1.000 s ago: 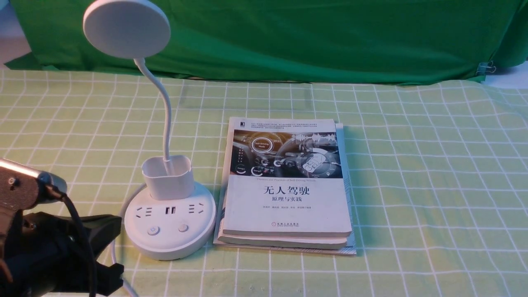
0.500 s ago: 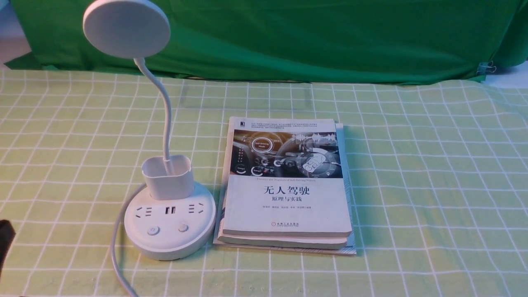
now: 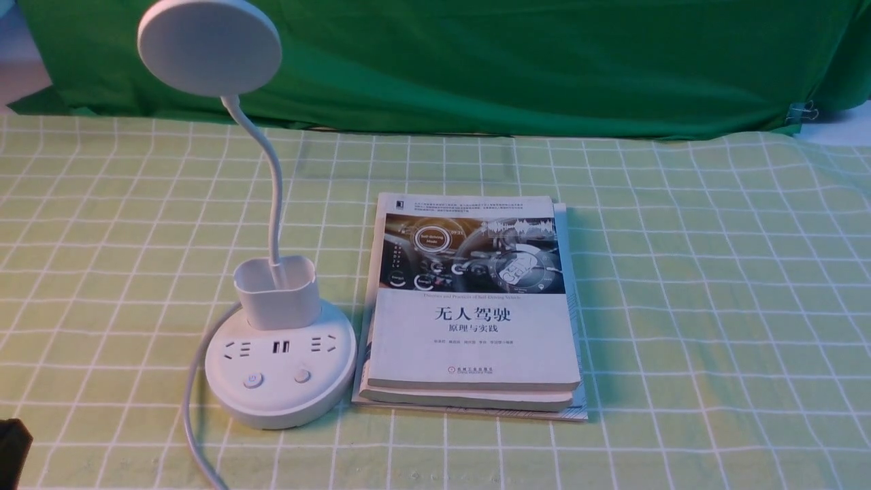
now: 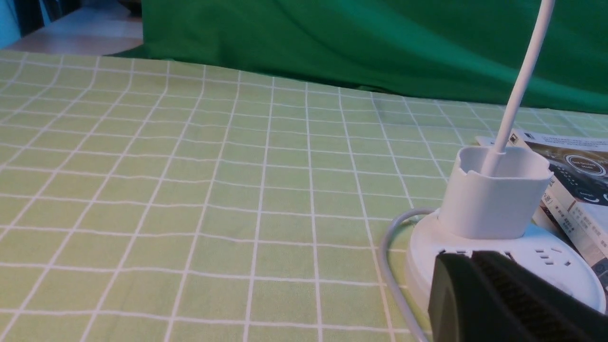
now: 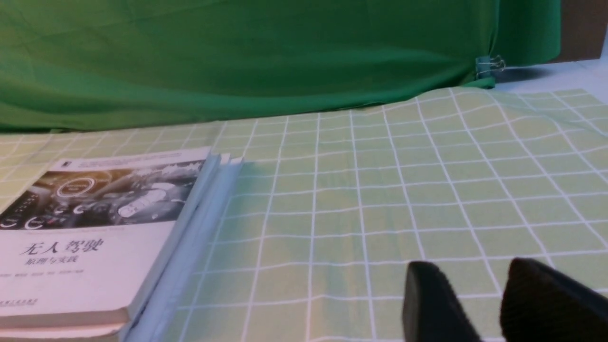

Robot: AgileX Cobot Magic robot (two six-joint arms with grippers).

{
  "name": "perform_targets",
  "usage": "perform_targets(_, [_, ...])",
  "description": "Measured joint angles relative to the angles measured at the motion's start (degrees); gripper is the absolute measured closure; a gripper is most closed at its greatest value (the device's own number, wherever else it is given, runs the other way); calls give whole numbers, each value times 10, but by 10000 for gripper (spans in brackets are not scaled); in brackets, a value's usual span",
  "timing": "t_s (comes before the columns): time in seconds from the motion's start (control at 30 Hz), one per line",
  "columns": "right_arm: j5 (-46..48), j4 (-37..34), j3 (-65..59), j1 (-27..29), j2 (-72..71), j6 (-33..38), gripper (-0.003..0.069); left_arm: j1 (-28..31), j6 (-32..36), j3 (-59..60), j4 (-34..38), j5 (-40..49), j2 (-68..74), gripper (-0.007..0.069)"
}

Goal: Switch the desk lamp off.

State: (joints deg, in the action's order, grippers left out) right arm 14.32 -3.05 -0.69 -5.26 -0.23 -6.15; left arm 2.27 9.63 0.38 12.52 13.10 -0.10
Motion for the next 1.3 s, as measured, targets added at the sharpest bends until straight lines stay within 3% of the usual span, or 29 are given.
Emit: perform_targets(1.3, [-1,0,0,0,0,-1,421,0,8,0,-1,0,0,623])
